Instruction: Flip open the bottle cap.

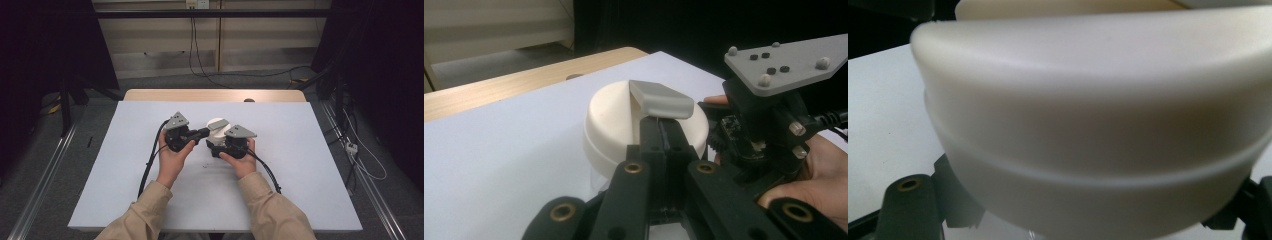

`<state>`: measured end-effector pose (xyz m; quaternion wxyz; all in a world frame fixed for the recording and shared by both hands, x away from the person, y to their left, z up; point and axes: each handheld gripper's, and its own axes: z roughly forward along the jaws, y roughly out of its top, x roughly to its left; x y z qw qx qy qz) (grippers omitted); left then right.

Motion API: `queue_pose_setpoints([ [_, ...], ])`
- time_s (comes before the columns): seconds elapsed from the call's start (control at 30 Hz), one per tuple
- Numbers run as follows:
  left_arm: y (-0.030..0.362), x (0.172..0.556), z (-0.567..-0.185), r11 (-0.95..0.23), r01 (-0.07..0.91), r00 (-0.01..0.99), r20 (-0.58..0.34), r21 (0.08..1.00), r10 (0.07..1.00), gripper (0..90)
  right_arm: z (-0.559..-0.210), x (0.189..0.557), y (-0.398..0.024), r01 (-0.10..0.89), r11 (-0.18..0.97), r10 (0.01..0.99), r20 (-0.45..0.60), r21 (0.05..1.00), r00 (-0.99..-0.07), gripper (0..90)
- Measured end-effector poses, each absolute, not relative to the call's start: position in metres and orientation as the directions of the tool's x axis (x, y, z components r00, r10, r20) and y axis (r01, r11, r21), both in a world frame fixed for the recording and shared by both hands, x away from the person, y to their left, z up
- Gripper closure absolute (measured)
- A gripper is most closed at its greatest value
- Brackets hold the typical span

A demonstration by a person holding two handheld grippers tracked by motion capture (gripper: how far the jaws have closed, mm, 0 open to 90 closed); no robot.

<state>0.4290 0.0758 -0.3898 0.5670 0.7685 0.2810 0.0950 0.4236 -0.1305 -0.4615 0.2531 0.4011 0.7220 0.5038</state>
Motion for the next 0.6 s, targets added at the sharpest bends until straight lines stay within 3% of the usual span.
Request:
queue_pose_setpoints([
  [0.6,0.069,0.433,-0.378,-0.197,0.317,0.825,-0.168,0.928,0.539,90.0,-0.462,0.424,-0.13,0.324,0.173,0.834,0.037,0.93,-0.55,18.8],
])
